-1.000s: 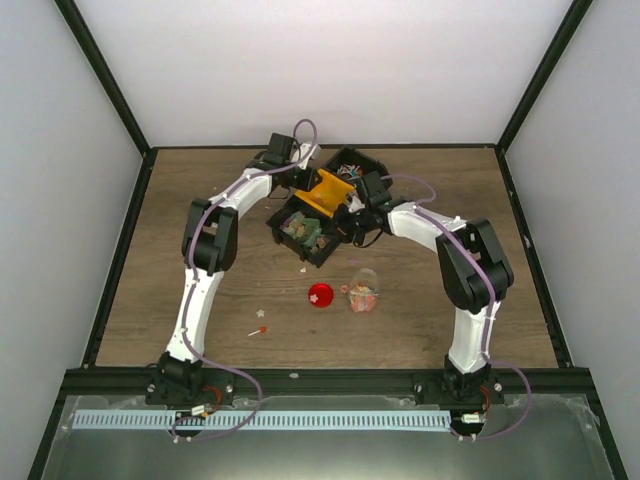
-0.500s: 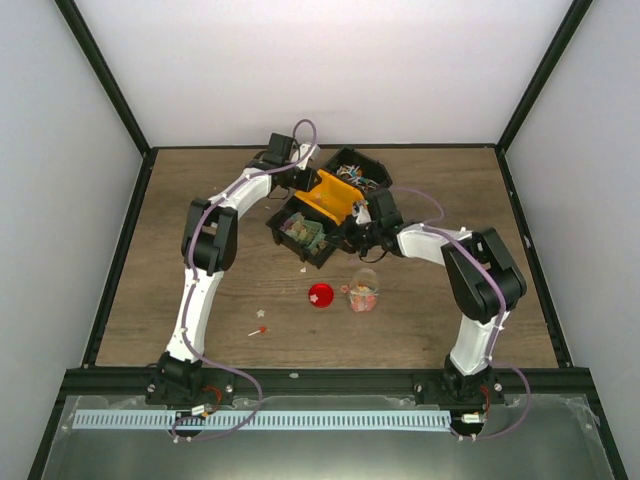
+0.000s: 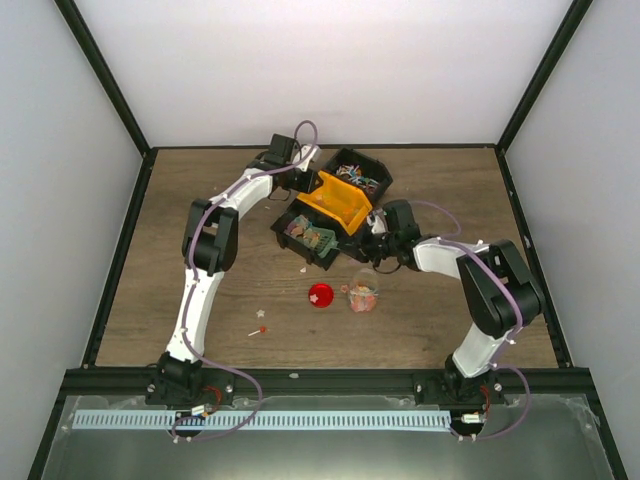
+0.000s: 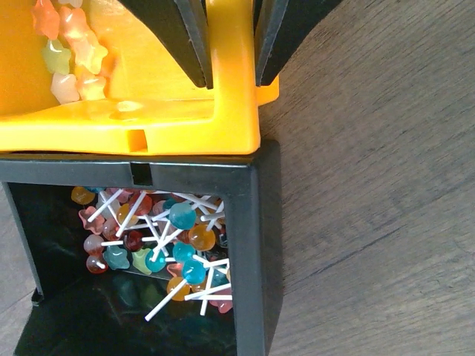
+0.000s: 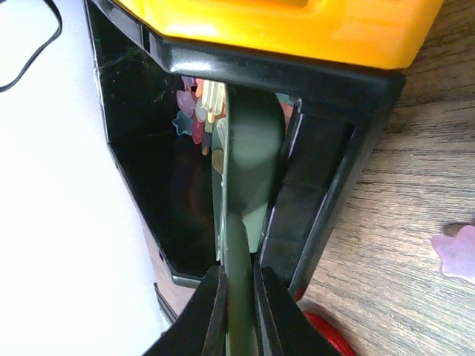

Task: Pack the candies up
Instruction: Scoop the fake candies from the storage box.

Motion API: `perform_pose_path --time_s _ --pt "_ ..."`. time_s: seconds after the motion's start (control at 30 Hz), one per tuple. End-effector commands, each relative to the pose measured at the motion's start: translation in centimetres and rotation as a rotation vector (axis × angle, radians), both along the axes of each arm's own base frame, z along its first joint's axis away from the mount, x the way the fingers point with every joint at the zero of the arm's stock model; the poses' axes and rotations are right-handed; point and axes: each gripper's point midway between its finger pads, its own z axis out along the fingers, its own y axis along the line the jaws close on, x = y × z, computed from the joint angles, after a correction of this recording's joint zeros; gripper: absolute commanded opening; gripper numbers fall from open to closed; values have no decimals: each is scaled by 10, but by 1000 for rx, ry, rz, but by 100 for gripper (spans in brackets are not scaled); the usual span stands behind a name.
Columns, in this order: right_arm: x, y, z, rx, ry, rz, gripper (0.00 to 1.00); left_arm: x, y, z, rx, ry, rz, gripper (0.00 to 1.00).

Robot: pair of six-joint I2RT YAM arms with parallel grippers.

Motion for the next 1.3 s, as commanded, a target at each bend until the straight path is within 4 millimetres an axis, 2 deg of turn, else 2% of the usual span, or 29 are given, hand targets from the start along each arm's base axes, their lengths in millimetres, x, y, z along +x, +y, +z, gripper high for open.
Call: perform_pose_path --time_s 0.0,0.13,0.23,0.4,0.53,0.67,0.8,0.93,1.13,1.27 --pt "-2 -6 8 -35 31 -17 1 -10 9 -13 41 61 18 16" --pt "14 -22 21 -216 24 -58 1 -10 8 -10 30 60 19 16" --pt "18 -32 32 -293 27 -77 1 -9 7 -10 23 58 23 16" --pt "14 -38 34 -401 51 -88 1 -9 5 -14 11 70 21 16" --pt "7 -43 33 -590 97 -93 1 -10 4 -16 8 74 20 16" --pt "0 -37 39 -681 110 -87 1 -9 5 -17 7 75 20 15" --pt "4 -32 60 -718 101 -104 1 -10 6 -20 20 73 23 16" --pt "8 -39 76 -823 116 -144 1 -9 6 -20 14 74 25 15" --pt "5 -33 74 -867 143 -130 1 -10 5 -21 12 78 25 15" --pt "7 -32 81 -923 122 -149 1 -10 5 -21 12 77 25 15"
